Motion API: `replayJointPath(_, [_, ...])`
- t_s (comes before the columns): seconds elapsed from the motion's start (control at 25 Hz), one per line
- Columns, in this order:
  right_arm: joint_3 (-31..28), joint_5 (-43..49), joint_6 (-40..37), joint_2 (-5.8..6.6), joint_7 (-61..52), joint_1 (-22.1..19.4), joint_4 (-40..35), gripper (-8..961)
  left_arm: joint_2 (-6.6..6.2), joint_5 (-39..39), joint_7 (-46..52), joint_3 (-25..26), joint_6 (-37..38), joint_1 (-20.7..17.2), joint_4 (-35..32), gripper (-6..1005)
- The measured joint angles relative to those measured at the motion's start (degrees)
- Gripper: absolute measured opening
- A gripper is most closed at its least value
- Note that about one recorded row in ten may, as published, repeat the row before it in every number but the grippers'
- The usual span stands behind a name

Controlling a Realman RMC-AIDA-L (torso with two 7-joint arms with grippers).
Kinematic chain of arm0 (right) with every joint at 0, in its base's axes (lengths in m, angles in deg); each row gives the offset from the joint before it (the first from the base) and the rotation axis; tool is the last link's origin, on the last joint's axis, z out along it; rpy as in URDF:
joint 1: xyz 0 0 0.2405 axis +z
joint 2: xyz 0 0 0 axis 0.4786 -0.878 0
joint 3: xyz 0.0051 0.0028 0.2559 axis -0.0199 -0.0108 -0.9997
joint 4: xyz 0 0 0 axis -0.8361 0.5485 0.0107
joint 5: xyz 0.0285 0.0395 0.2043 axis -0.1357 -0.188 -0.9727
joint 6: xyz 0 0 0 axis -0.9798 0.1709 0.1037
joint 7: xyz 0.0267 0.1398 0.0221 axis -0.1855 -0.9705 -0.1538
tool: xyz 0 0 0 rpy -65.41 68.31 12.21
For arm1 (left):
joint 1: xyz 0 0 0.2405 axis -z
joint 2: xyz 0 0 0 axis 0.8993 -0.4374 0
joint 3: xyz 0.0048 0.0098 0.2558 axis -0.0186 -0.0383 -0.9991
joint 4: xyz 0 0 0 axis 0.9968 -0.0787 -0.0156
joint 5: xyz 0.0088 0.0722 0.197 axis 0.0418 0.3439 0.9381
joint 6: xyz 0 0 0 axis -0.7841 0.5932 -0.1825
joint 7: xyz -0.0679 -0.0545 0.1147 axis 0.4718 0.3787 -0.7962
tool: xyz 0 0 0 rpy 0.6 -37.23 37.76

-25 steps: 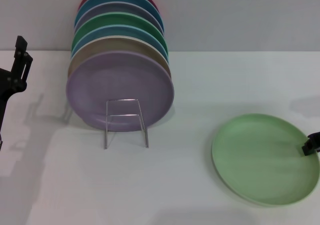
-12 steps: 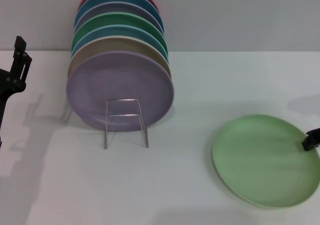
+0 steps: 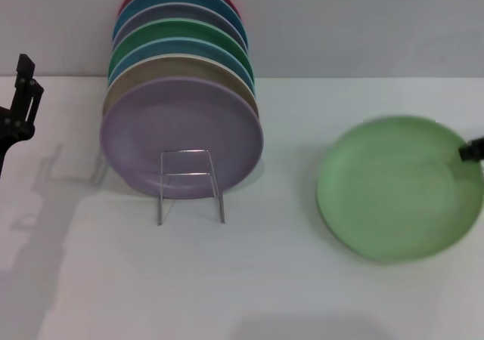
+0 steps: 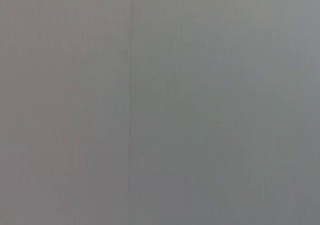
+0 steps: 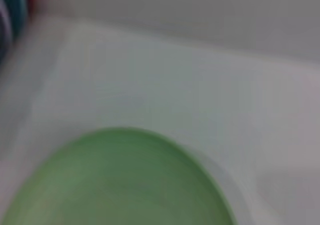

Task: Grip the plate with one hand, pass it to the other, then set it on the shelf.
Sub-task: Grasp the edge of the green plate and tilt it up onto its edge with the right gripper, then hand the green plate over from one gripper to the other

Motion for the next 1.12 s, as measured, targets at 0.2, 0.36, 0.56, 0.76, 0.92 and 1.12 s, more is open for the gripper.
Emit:
replayJointPath(0.2, [2.8,-5.2,-4.8,-0.01,1.9,-3.2,5.6,21,-0.01,0.0,0.0,0.0,0.3,-0.1,0.0,724])
replayJointPath(0.36, [5.1,-6.3,-9.5,-0.05,3.0,-4.7,6.8,20,0.02,0.0,0.0,0.0,0.4,-0.3,0.0,724])
replayJointPath(0.56, [8.6,-6.9,-17.1,-0.24,5.0,-6.8,7.0,20,0.01,0.0,0.0,0.0,0.9,-0.4,0.0,724])
replayJointPath(0.76, [13.9,-7.1,-25.4,-0.19,6.1,-8.8,7.0,19,0.0,-0.1,0.0,0.0,1.0,-0.5,0.0,724])
replayJointPath(0.92, [18.5,-7.2,-32.2,-0.24,6.3,-10.7,6.9,19,0.0,-0.1,0.0,0.0,1.2,-0.6,0.0,725])
replayJointPath(1.12, [23.9,-7.0,-41.0,-0.27,6.5,-13.4,6.5,19,0.0,0.0,0.0,0.0,1.2,-0.7,0.0,724])
